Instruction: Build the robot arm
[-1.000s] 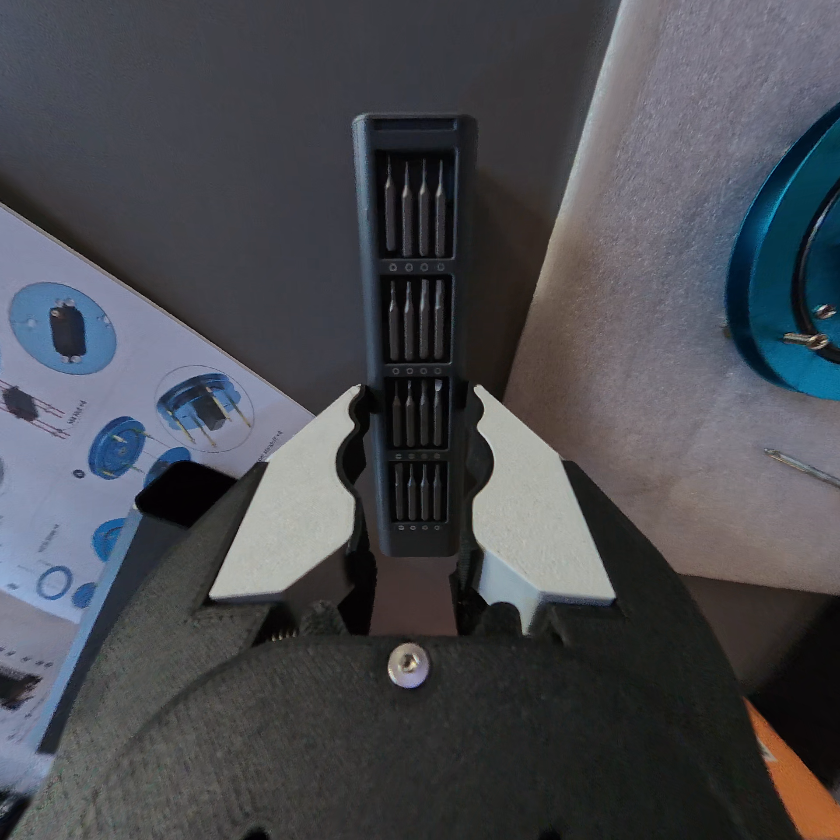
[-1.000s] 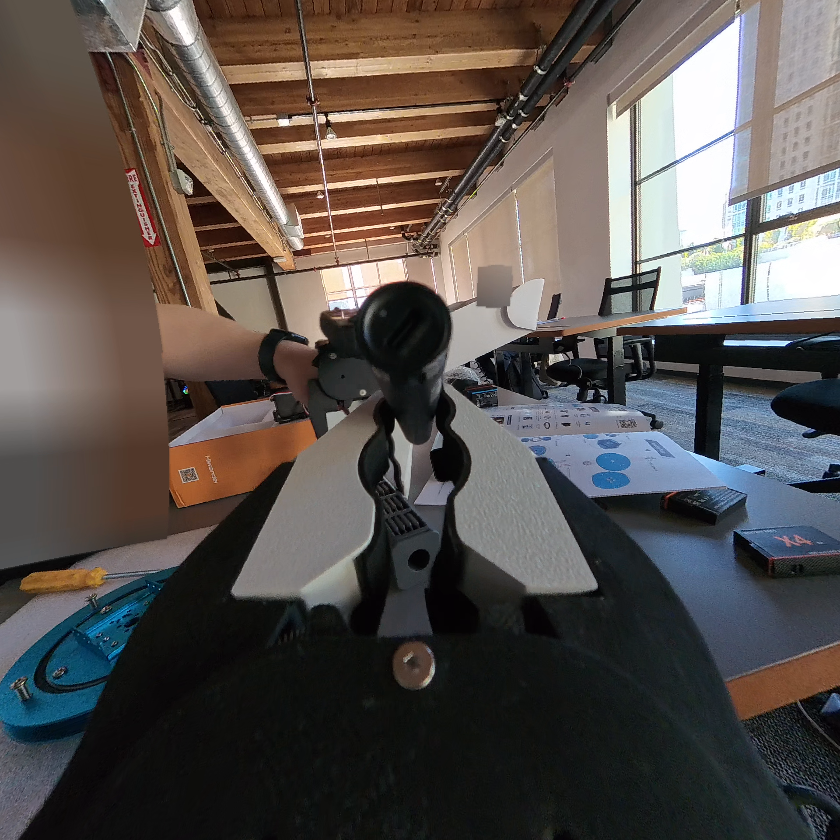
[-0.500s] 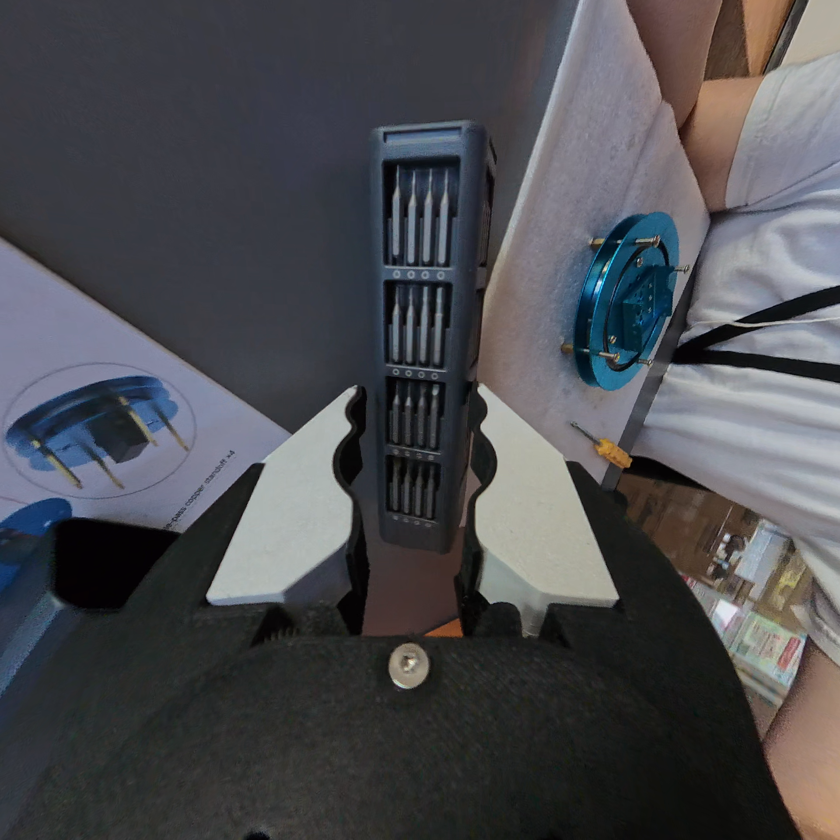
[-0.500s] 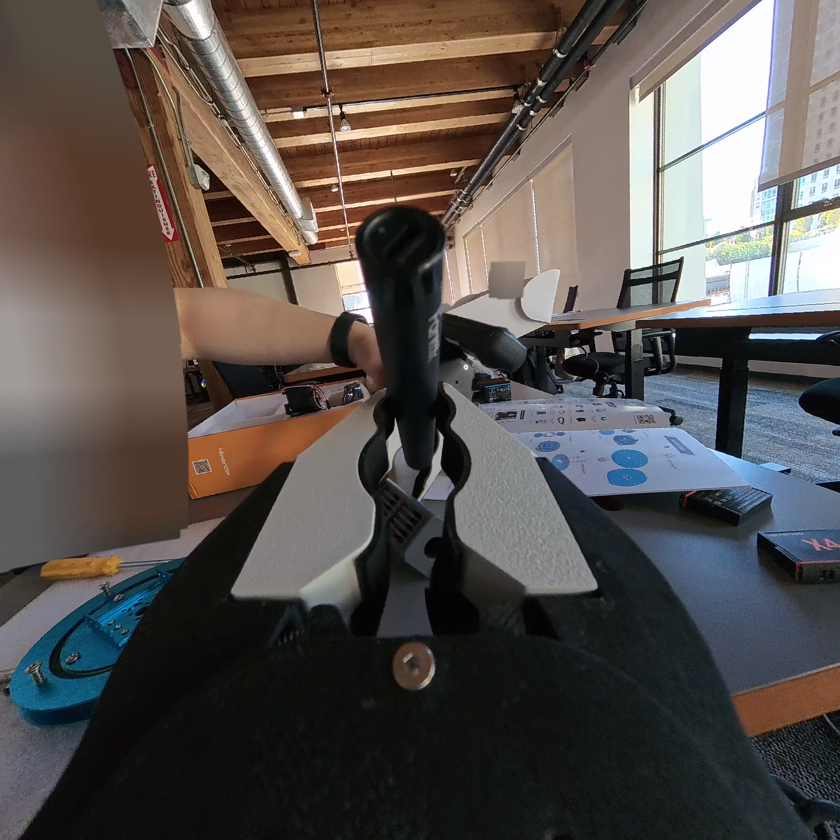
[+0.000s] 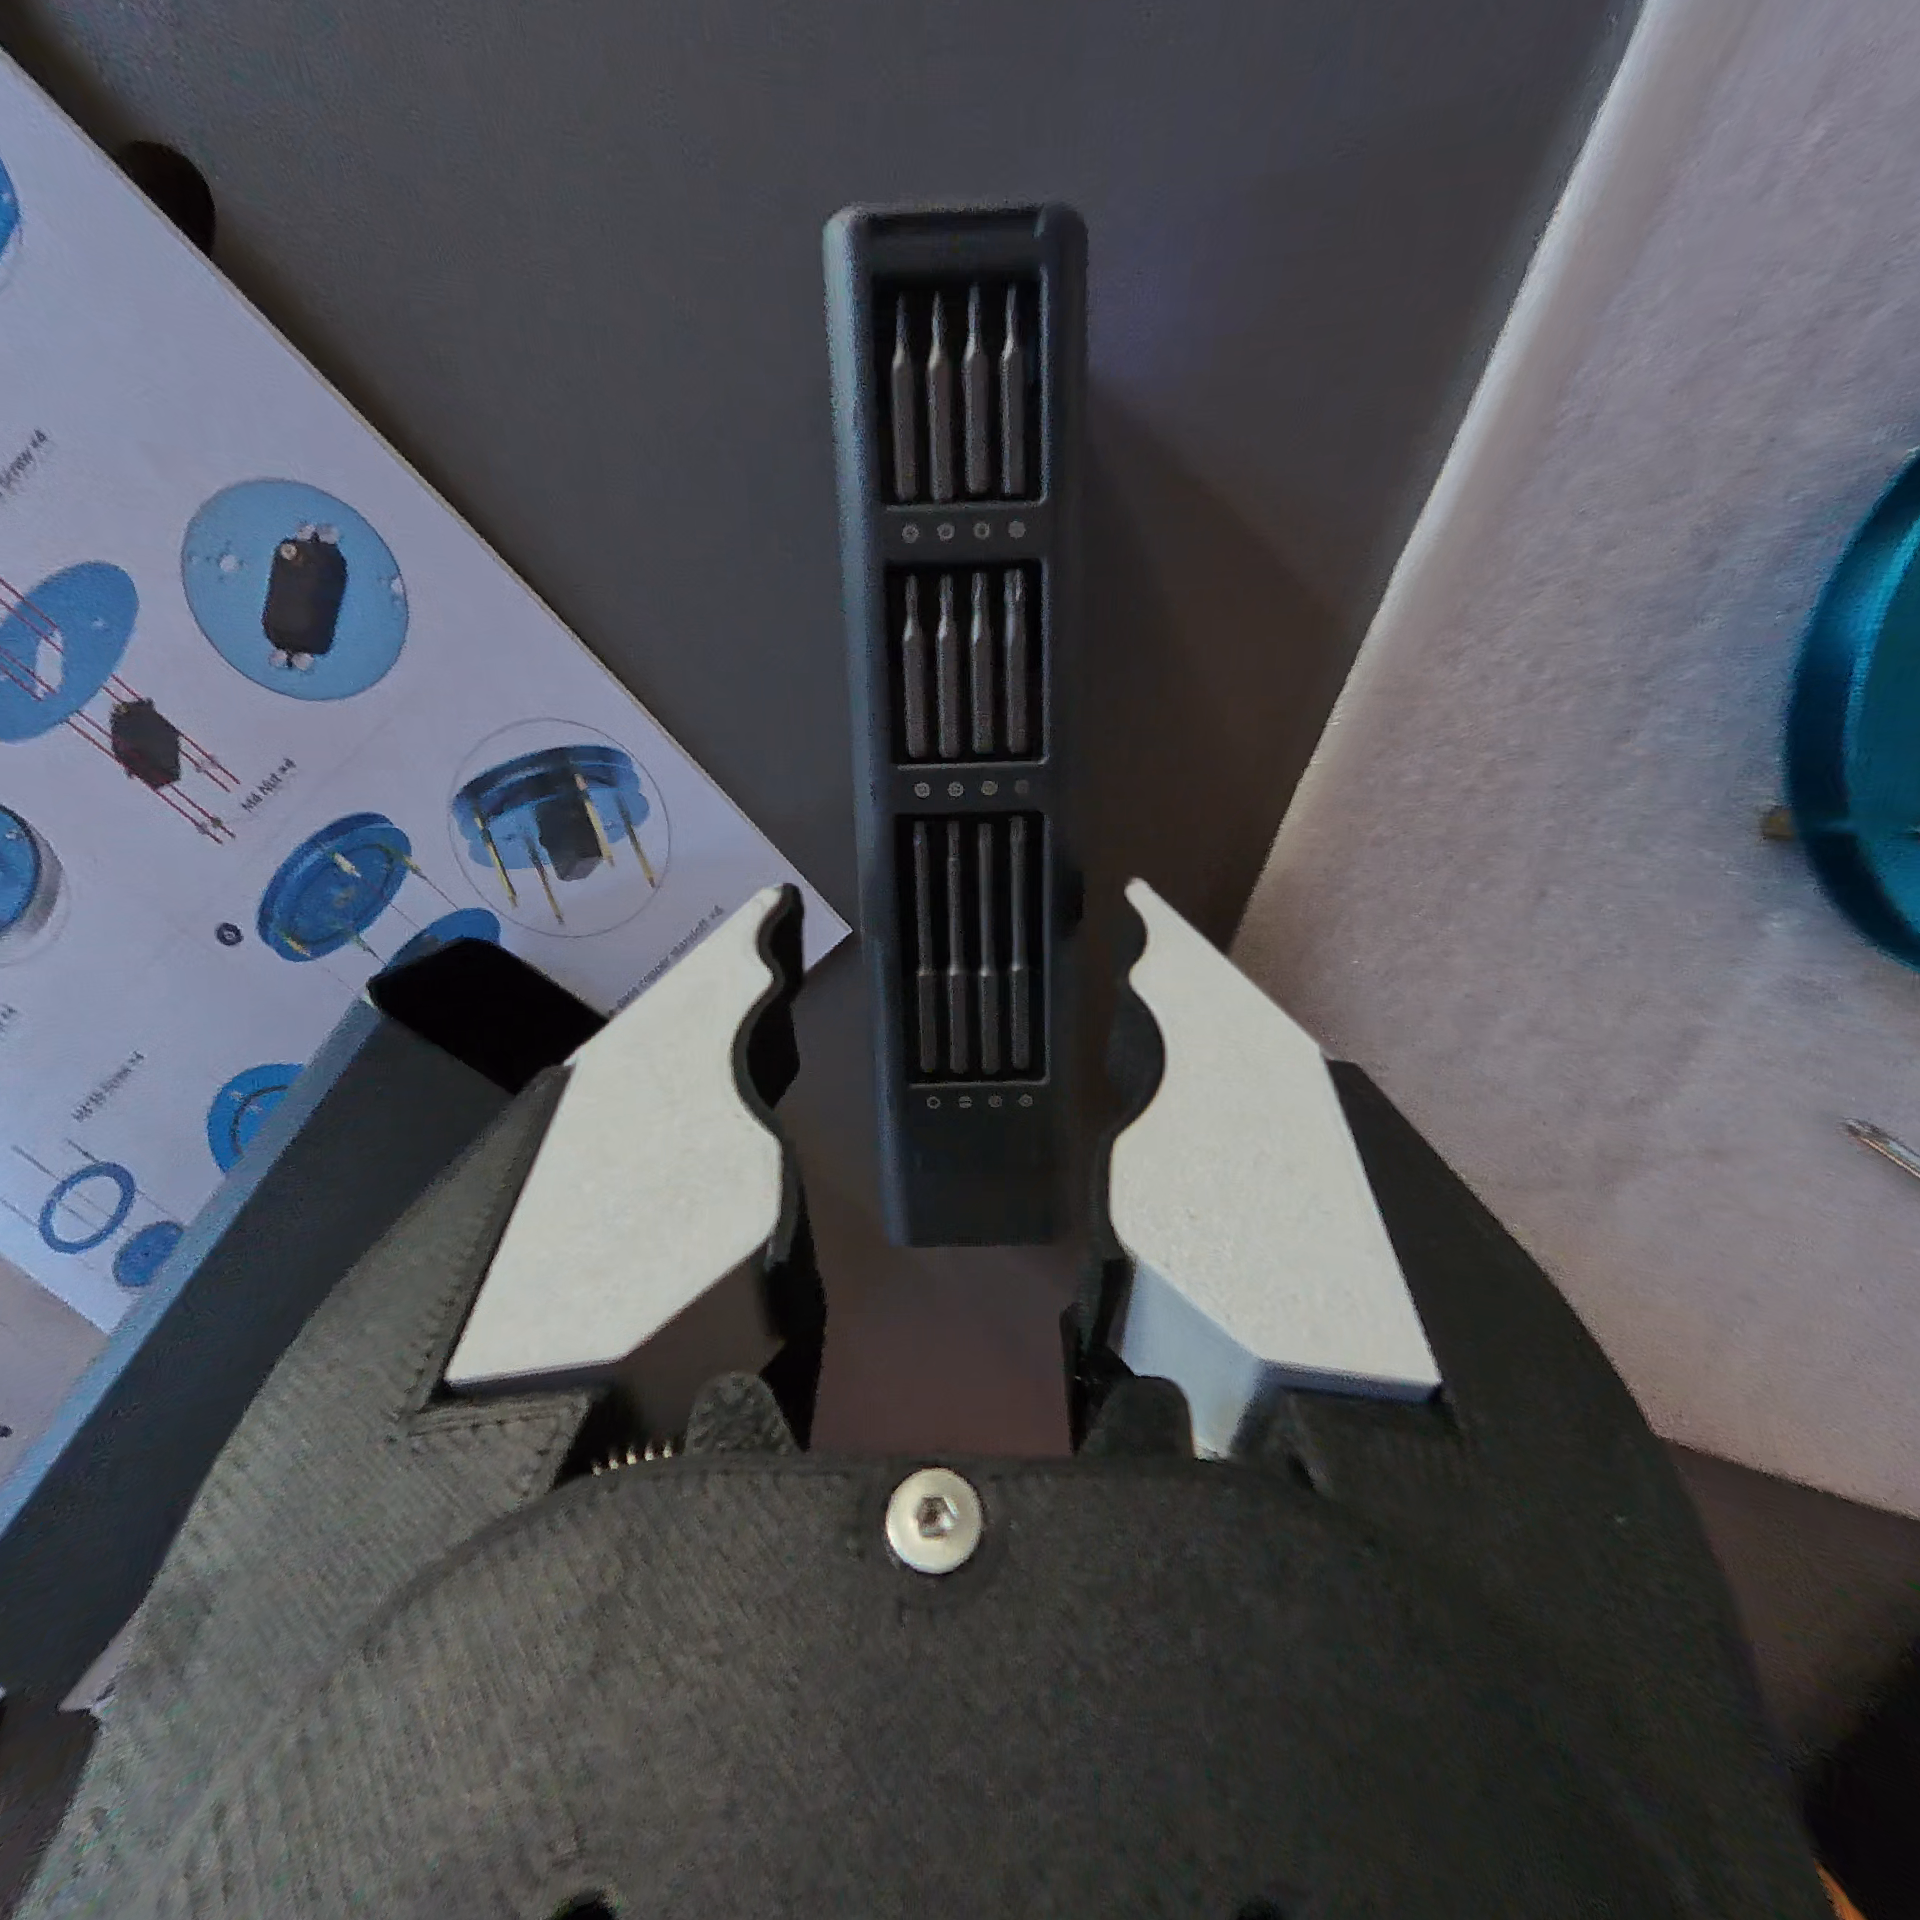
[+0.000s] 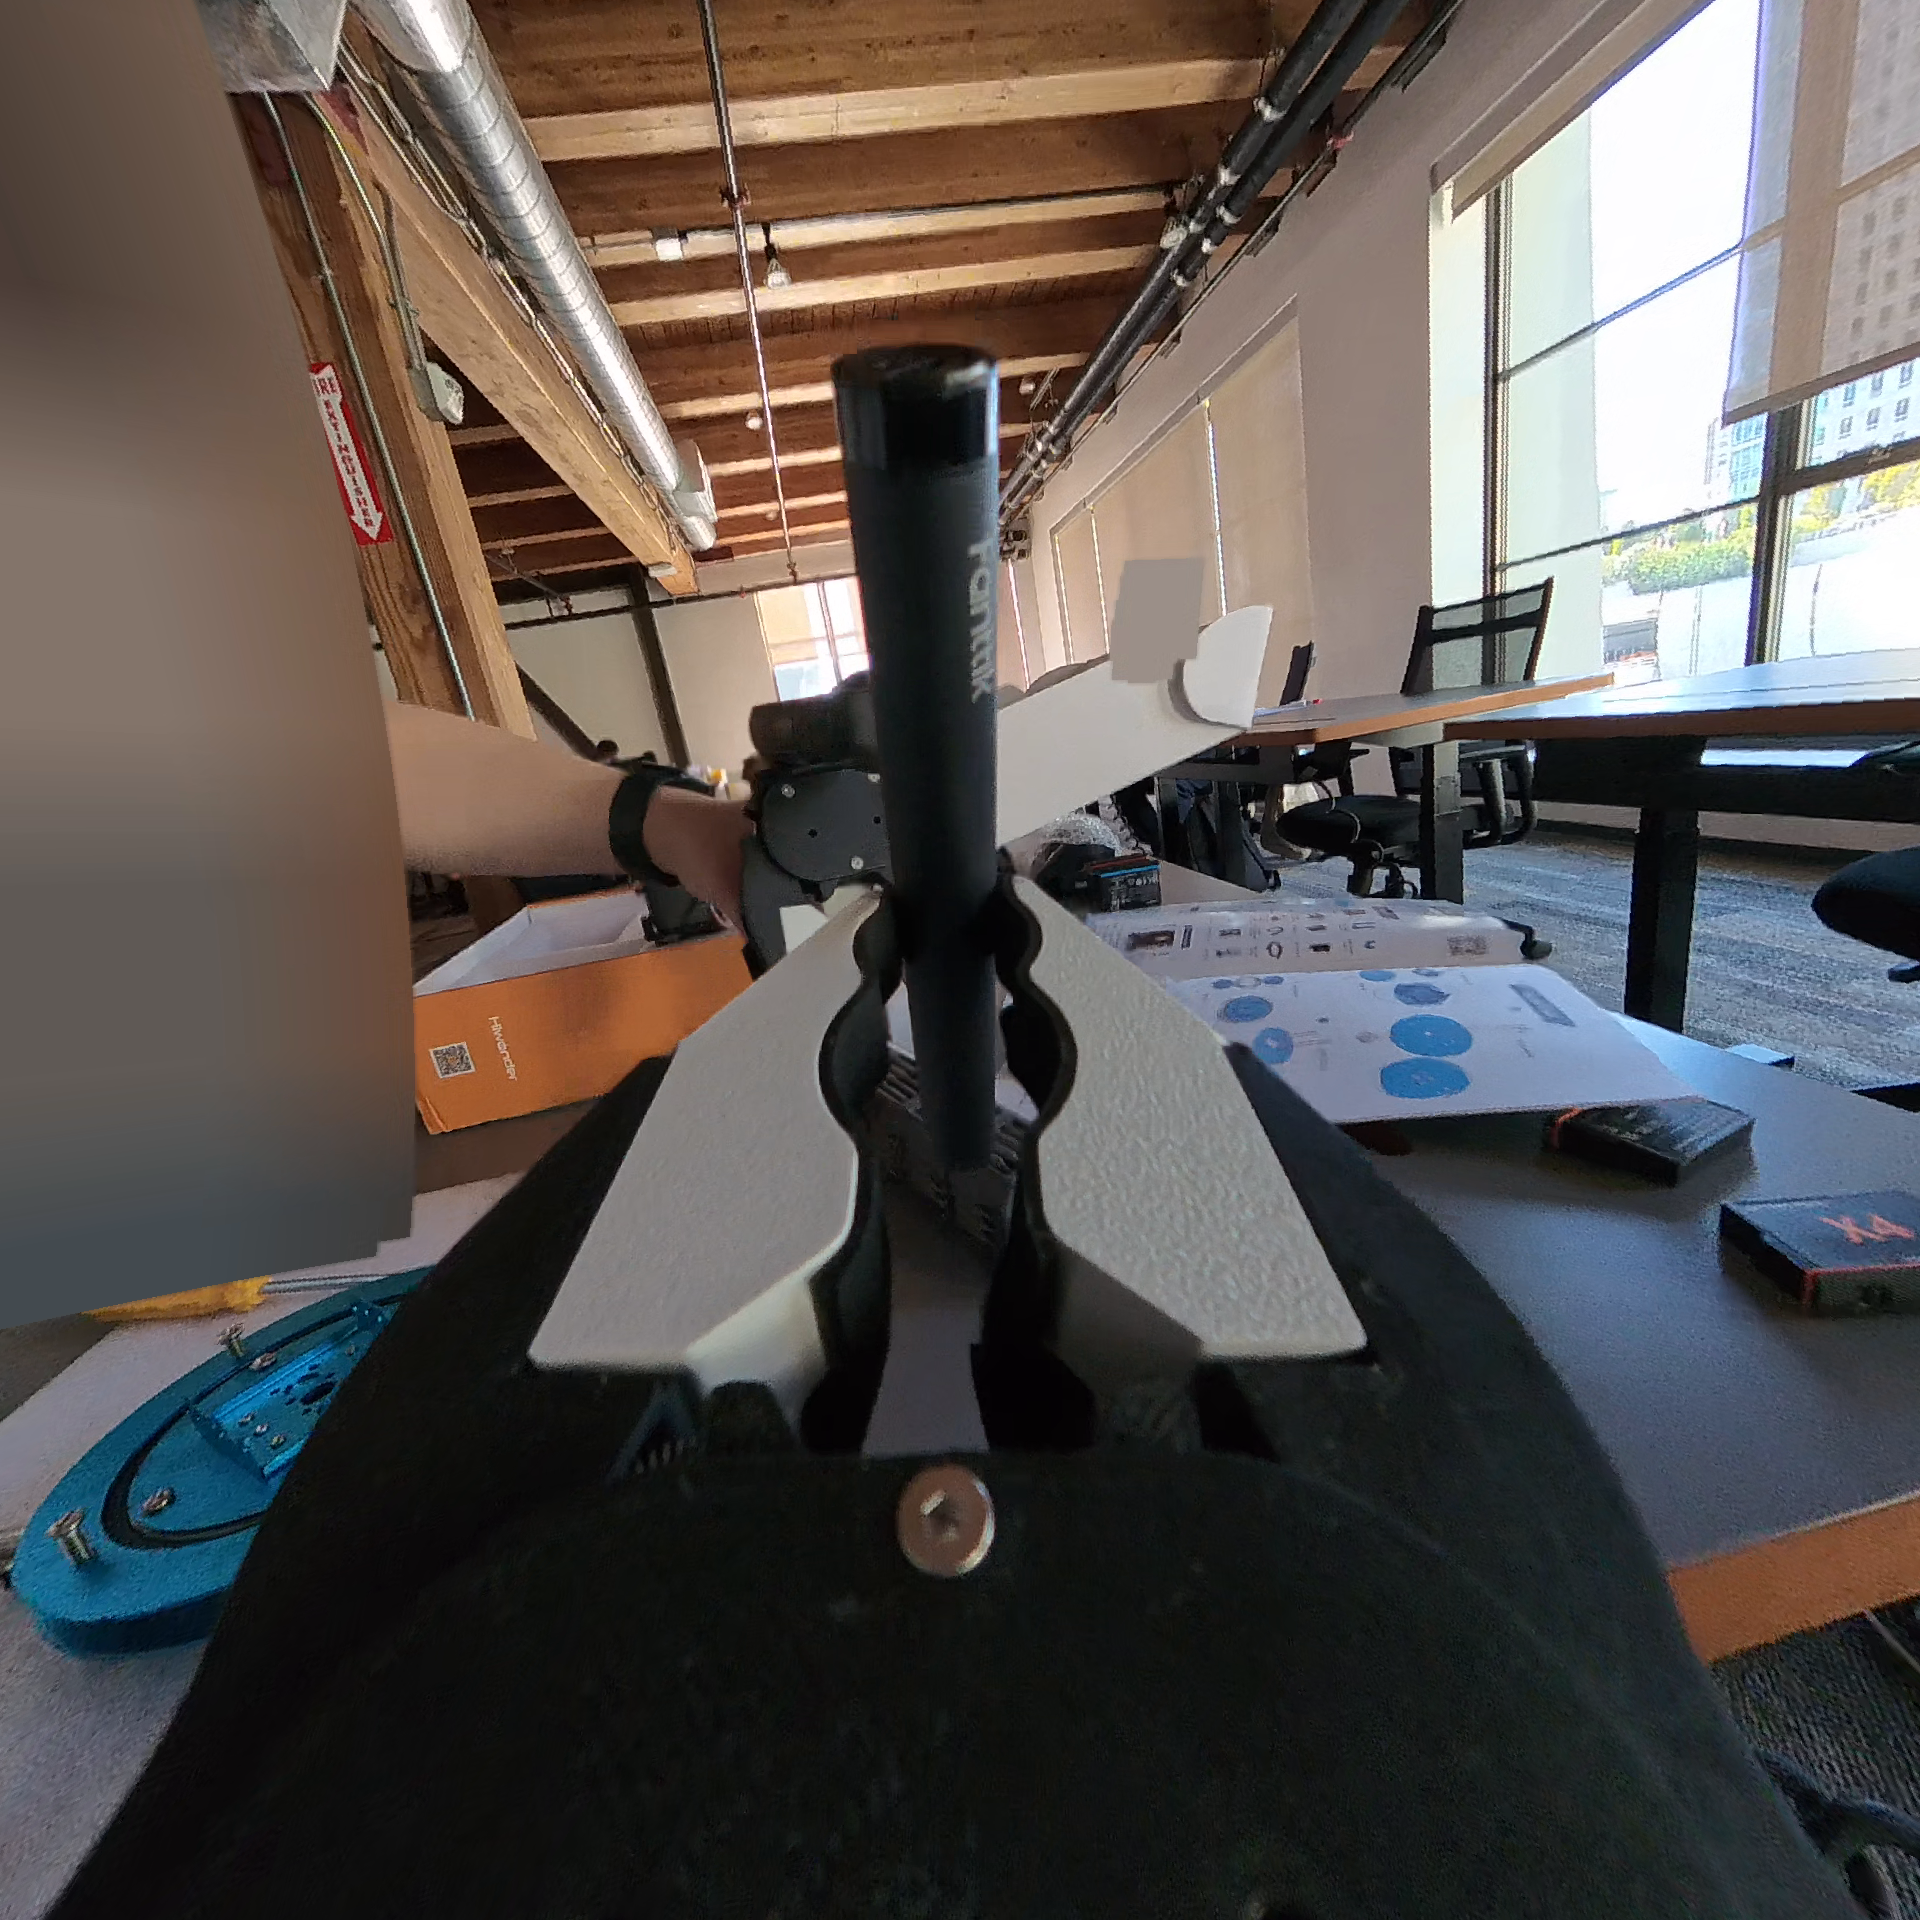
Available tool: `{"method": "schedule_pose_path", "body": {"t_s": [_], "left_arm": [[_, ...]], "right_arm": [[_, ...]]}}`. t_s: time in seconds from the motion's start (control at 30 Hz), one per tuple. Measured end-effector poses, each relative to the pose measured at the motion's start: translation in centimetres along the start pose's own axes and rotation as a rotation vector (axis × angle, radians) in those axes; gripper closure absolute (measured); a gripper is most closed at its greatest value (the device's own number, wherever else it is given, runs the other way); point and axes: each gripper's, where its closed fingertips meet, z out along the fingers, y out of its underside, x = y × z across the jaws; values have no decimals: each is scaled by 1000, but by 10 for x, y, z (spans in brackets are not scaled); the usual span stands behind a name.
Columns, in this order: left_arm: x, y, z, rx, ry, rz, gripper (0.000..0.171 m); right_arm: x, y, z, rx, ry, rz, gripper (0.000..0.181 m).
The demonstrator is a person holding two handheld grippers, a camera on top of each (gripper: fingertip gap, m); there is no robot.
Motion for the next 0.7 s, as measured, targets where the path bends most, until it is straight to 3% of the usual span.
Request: {"method": "schedule_pose_path", "body": {"t_s": [0.07,0.17,0.4,0.7], "left_arm": [[3,3,5,-4,17,-20,128],[7,3,5,-4,99,-78,129],[38,9,-4,-88,596,-336,129],[25,5,2,-80,633,-318,123]], "right_arm": [[2,11,7,-51,20,22,166],[-3,23,19,-97,-35,140,166],[10,40,23,-137,-28,308,165],[7,36,18,-119,-48,297,165]]}}
